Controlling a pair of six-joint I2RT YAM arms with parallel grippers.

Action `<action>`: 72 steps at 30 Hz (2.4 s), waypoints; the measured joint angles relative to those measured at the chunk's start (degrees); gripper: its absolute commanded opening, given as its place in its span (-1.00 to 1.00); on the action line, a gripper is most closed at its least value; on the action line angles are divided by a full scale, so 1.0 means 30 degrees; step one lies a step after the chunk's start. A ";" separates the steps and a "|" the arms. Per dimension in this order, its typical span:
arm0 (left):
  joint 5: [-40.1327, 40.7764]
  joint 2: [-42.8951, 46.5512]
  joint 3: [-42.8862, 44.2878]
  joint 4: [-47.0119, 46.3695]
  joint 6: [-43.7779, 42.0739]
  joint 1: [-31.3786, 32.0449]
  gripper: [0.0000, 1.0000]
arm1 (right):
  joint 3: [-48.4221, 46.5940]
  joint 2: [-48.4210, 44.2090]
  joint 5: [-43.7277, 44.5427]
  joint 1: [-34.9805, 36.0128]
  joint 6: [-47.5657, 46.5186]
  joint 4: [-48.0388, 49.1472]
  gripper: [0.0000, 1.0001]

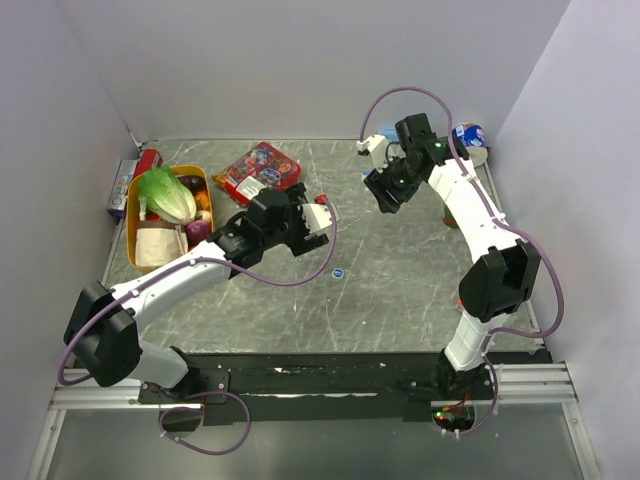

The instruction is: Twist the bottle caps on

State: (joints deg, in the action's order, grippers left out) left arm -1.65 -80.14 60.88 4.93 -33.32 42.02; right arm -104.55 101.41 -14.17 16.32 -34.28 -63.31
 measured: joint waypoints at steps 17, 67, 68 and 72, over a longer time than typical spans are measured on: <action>0.0015 -0.0882 0.3891 0.0525 0.5544 -0.2062 0.92 | -0.3330 0.3271 -0.0648 0.0495 0.2441 0.1814 0.74; -0.2106 -0.3956 0.9661 -0.0342 2.0575 -0.5187 0.74 | 0.9588 -0.5792 -0.7206 0.0860 0.8204 2.0028 -0.16; -0.2790 -0.4328 0.9741 -0.0954 2.1311 -0.5260 0.69 | 0.9872 -0.6448 -0.7410 0.0976 0.8211 2.0844 -0.16; -0.5603 -0.5712 0.9748 -0.2907 2.3569 -0.5435 0.61 | 1.0761 -0.7504 -0.7781 0.1377 0.8349 2.2097 -0.17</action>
State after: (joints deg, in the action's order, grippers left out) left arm -18.46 -97.27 90.13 -3.79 37.39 25.71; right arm -72.27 78.89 -37.52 20.45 -9.23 2.98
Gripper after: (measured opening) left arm 0.827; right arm 0.709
